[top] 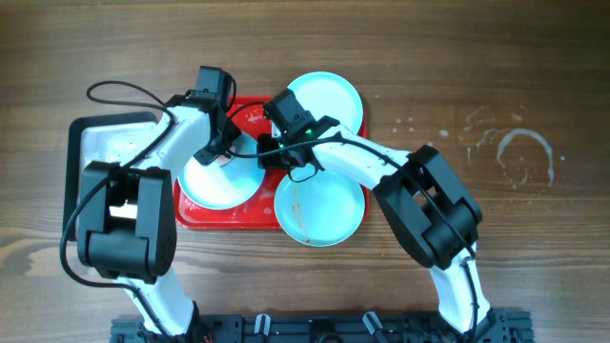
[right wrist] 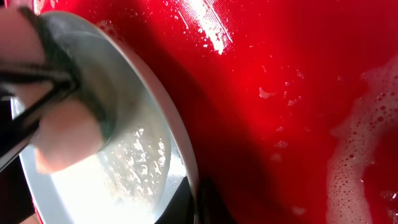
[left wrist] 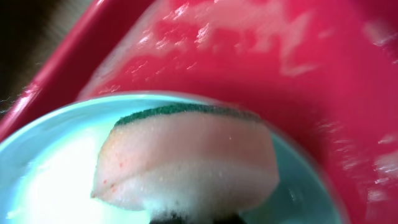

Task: Clean dirty plates on tray and stack at the side
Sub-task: 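Wipe the plate center with the sponge while right gripper holds it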

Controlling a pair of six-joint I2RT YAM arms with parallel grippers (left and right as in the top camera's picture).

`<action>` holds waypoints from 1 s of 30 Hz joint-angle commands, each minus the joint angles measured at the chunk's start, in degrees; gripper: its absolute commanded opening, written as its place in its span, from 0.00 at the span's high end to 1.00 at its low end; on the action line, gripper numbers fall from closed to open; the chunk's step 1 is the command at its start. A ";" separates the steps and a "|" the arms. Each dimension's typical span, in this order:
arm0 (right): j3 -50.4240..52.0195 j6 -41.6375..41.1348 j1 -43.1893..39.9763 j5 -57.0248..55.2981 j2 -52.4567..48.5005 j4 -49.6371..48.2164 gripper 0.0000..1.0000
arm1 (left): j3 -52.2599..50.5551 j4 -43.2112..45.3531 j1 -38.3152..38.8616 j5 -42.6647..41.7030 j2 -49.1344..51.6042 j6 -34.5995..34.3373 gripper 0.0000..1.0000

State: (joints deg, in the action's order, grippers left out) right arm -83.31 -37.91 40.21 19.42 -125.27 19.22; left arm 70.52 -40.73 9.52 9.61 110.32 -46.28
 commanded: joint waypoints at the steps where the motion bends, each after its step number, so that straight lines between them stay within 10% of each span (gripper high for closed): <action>1: 0.74 -0.15 -0.33 -0.87 -1.79 0.59 0.96 | -1.27 -6.60 -1.38 0.52 3.28 6.08 0.96; 7: 0.74 -0.04 -0.33 -0.42 -1.79 0.33 0.96 | -1.27 -10.08 -5.18 -7.69 3.28 22.29 0.96; 16: 0.76 0.00 -0.33 -0.20 -1.79 0.33 0.96 | -0.59 -9.81 -14.38 -7.80 3.26 26.58 0.96; 24: 0.74 0.04 -0.33 -0.22 -1.79 0.35 0.96 | 13.33 -13.11 -7.93 -26.84 -0.28 41.77 0.96; 30: 0.74 0.02 -0.33 -0.22 -1.79 0.15 0.96 | 11.76 -13.29 -3.63 -21.05 -0.33 44.85 0.96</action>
State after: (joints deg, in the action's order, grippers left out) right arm -83.31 -37.67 40.29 20.36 -125.40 19.00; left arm 83.66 -54.13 5.41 -14.02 110.39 -4.12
